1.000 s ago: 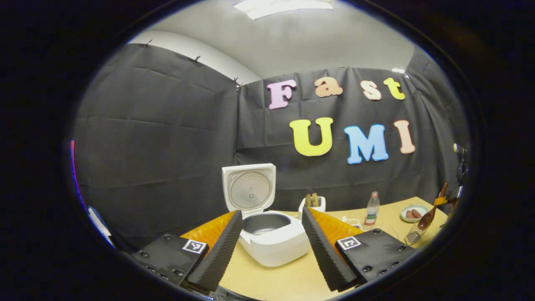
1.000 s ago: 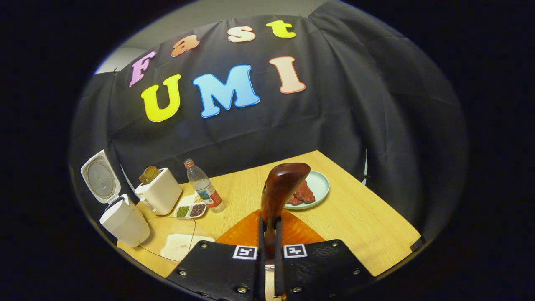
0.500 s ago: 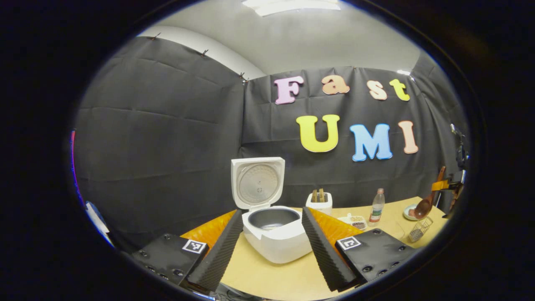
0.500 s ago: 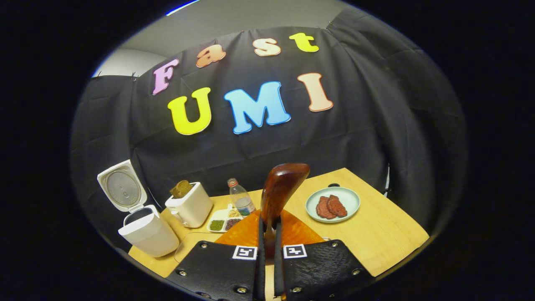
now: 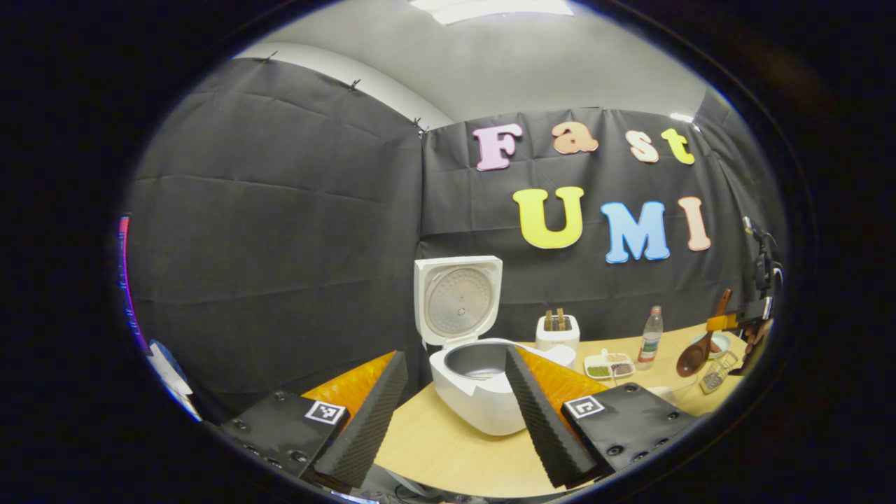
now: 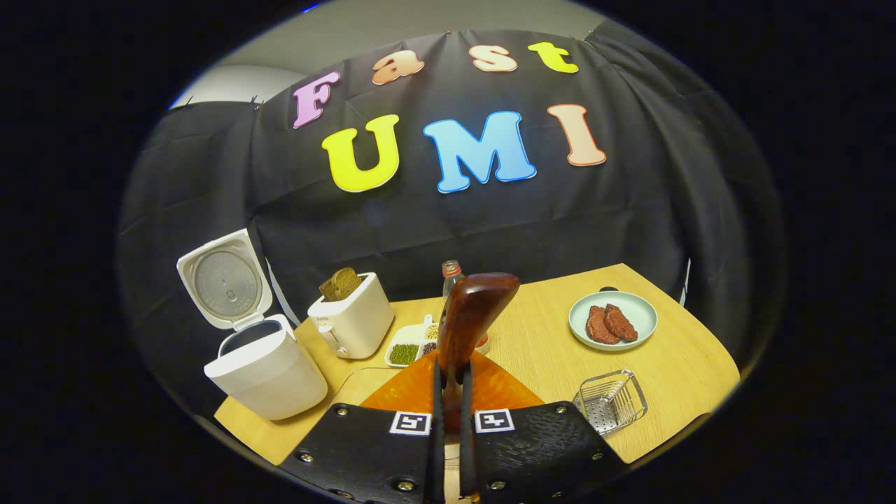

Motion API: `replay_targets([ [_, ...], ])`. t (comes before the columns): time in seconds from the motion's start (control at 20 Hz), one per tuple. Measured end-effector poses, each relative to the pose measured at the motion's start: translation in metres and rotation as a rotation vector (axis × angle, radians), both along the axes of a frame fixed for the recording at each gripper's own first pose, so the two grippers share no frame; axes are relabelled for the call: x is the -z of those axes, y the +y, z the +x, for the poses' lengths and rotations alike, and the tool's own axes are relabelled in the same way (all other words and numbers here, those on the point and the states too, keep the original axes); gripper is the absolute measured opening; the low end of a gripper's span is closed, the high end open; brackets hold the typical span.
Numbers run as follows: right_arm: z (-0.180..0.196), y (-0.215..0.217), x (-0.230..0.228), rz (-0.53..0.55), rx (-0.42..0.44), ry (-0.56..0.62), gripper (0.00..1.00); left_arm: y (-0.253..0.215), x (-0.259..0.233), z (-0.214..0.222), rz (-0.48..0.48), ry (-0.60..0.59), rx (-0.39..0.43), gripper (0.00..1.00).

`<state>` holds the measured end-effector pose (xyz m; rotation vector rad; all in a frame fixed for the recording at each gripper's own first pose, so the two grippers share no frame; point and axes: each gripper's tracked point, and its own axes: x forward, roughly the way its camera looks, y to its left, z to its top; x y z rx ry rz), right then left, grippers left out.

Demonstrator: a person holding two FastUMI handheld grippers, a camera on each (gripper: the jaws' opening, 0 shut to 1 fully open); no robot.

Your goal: Close the left gripper, press the button to open the rice cooker; take a wooden spoon from the chopstick holder with the right hand, scoop a spoonful of rice and pour it into the rice cooker, then put the wooden spoon back into the chopstick holder.

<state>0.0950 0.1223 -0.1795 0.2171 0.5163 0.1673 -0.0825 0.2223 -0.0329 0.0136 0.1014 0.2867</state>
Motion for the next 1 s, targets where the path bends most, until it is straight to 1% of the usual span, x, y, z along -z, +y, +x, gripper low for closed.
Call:
replay_targets([
  [0.15,-0.003,0.015,0.026,-0.045,-0.015,0.040,0.08,0.015,0.005,-0.001,0.015,0.009,-0.003,0.98],
  [0.25,-0.004,0.025,0.037,-0.075,-0.029,0.044,0.08,0.025,0.007,-0.001,0.018,0.008,-0.002,0.98],
  [0.45,-0.006,0.039,0.065,-0.179,-0.058,0.083,0.09,0.043,0.015,0.000,0.018,0.014,-0.006,0.98],
  [0.55,-0.010,0.050,0.070,-0.187,-0.067,0.090,0.09,0.049,0.019,0.001,0.013,0.020,-0.009,0.98],
  [0.65,-0.016,0.064,0.073,-0.177,-0.076,0.102,0.08,0.055,0.022,0.000,0.006,0.025,-0.015,0.98],
  [0.85,-0.031,0.097,0.079,-0.101,-0.111,0.158,0.08,0.061,0.028,-0.002,-0.001,0.029,-0.027,0.98],
  [0.95,-0.033,0.101,0.079,-0.063,-0.098,0.172,0.09,0.061,0.028,-0.004,-0.014,0.028,-0.030,0.98],
  [1.0,-0.032,0.101,0.079,-0.023,-0.082,0.184,0.09,0.061,0.028,-0.005,-0.019,0.025,-0.032,0.98],
])
